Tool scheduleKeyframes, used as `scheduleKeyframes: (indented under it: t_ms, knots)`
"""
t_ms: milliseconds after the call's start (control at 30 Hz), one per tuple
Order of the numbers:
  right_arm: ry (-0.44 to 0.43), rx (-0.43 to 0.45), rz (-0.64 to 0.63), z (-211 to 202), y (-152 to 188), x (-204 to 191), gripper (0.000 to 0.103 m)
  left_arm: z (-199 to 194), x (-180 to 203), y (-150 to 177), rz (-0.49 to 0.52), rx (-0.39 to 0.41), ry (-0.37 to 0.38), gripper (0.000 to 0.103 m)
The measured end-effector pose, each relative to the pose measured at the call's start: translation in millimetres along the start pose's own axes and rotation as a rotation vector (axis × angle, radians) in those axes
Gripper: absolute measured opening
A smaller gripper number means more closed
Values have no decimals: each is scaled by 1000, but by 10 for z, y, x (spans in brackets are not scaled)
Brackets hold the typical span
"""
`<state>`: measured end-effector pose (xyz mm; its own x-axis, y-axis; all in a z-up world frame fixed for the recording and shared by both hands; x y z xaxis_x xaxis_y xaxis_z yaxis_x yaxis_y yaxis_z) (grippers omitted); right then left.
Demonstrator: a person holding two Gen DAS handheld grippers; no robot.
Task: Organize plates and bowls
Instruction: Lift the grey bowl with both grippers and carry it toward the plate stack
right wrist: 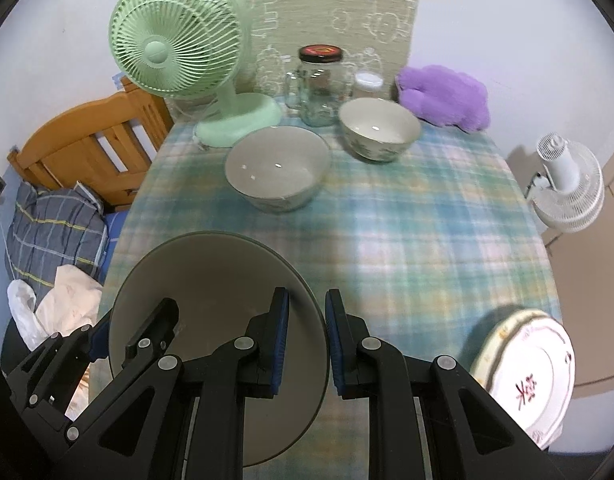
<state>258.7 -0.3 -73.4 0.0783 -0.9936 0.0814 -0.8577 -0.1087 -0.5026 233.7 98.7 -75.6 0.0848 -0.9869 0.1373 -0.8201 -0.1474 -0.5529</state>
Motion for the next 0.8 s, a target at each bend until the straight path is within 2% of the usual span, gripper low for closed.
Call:
scheduleKeyframes:
  t_ms: [267, 467, 800]
  knots:
    - [19, -27, 33, -68, 286, 407, 22, -36, 409, 272, 30, -22, 18, 24]
    - [26, -29, 33, -91, 446, 637, 22, -27, 603, 440, 12, -27, 25, 24]
    - [22, -90, 33, 121, 754, 896, 22, 174, 822, 784, 17, -84, 16, 24]
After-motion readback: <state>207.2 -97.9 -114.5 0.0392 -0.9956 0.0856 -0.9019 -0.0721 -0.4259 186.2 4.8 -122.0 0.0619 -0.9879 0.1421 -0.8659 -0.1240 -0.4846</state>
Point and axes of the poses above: each gripper's, at about its wrist camera, not at the fingertips, and z roughly the way its jaws point, x to its right, y to its underside, the point moved 9 cm from there along z, roughly the way its jaws point, and after that the axes turned 8 degrees about y, right-handed, at the moved point
